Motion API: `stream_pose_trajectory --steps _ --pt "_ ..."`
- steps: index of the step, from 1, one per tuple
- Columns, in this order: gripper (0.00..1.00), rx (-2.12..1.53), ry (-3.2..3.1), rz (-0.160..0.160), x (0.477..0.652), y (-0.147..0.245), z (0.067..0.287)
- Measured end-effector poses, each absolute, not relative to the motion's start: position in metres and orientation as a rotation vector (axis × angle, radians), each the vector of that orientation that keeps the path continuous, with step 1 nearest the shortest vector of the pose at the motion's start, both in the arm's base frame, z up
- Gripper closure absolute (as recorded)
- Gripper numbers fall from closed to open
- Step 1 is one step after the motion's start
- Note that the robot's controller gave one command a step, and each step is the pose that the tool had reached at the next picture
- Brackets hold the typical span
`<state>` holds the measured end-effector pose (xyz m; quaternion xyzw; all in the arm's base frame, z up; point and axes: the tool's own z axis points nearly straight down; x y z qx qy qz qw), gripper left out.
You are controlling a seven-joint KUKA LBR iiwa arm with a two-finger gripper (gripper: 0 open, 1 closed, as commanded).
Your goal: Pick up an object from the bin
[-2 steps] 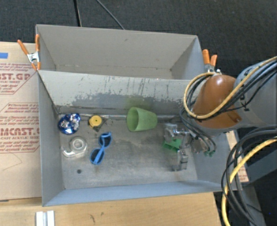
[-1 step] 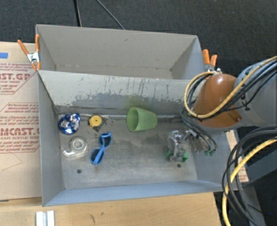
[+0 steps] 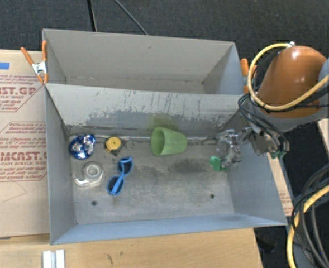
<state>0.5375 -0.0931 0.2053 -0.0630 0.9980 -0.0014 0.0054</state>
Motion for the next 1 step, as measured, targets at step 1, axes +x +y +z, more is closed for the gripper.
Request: stream_pose_trajectory --steps 1 --pt "1.0 -0.688 3.061 -0.005 0.545 -0.1433 0.2252"
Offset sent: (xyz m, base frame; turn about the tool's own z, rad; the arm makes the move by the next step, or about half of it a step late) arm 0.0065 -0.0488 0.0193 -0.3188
